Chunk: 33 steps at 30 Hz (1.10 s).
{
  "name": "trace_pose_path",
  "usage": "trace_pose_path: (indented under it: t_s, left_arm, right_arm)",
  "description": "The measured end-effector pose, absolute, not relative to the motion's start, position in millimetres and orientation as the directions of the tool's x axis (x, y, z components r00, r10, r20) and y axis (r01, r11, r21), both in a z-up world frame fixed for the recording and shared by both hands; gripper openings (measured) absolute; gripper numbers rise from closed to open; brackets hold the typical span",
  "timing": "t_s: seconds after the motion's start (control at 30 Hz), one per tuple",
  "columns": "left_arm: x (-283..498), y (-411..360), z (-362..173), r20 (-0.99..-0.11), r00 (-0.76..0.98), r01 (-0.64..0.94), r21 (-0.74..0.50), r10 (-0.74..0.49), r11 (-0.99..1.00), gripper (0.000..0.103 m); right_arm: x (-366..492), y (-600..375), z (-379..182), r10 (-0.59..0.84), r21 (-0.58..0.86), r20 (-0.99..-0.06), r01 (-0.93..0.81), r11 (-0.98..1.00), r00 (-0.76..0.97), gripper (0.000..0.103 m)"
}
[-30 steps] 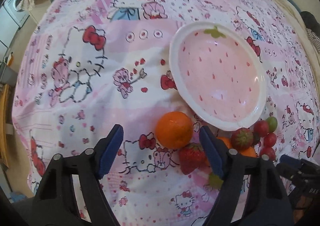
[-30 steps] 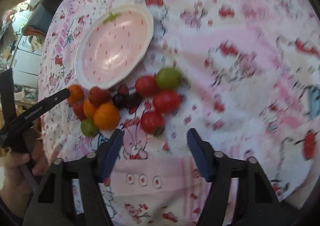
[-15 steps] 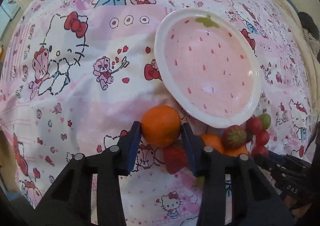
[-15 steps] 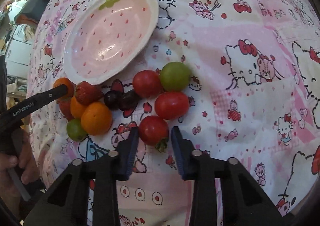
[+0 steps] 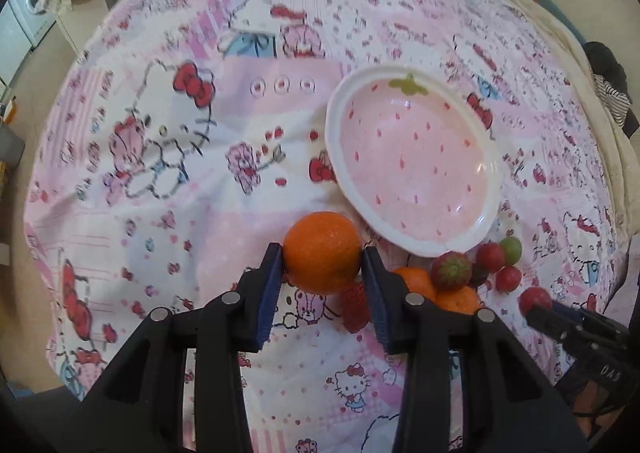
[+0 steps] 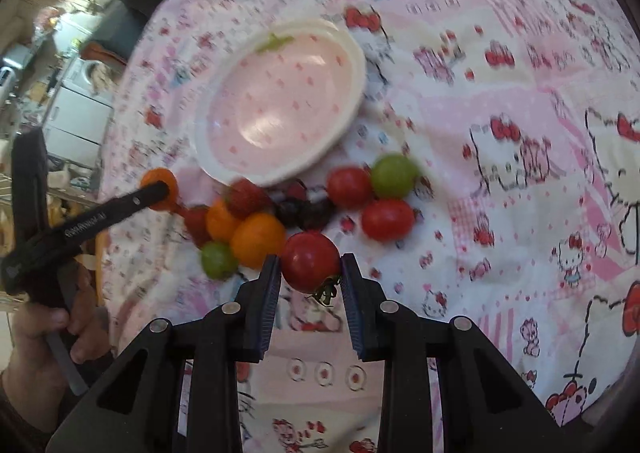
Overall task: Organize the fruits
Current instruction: 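Carry the orange and tomato onto the white plate and open both tools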
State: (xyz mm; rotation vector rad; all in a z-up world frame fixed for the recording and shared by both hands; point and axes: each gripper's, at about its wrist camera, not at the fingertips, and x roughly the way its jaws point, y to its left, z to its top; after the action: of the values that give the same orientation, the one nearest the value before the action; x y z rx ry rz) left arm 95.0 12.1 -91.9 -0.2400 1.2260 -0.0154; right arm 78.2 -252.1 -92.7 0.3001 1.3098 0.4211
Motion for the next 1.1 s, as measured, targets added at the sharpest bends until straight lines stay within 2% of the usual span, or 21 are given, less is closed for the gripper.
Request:
trace_pose_path:
  t_s: [0.27,0.43,0.7,1.1]
  left_arm:
    - [119.3,10.5,-56.8,-0.900,0.416,-0.076,-0.178,-0.132,0.981,0.036]
    - [145.4,1.6,-59.4,-0.897,0.423,-0.039,-0.163,-0.132,0.986,0.036]
    - [180.8,-15.5,-80.4,-0.906,0.392,0.009,-0.168,-0.158,0.986,0.036]
    - [217.1,-20.6,-118.6,-0.923,0.357,0.023,-0.146,-0.145,0.989,0.036]
  right_arm:
    - [120.4,-249.7,-56.8,0.492,0.468,-0.809,-0.153,0.870,0.322,0.032]
    - [146.5,-251.2,-53.7,0.491,0.468,-0.792,-0.156,0.870,0.362,0.032]
    - [193.0,-243.5,-72.0,0.472,0.440,-0.803,-0.171,0.881,0.364,0.032]
    - [240.5,-229.1,-121.0,0.463,0.435,-0.844,-0.158,0.886,0.272,0.032]
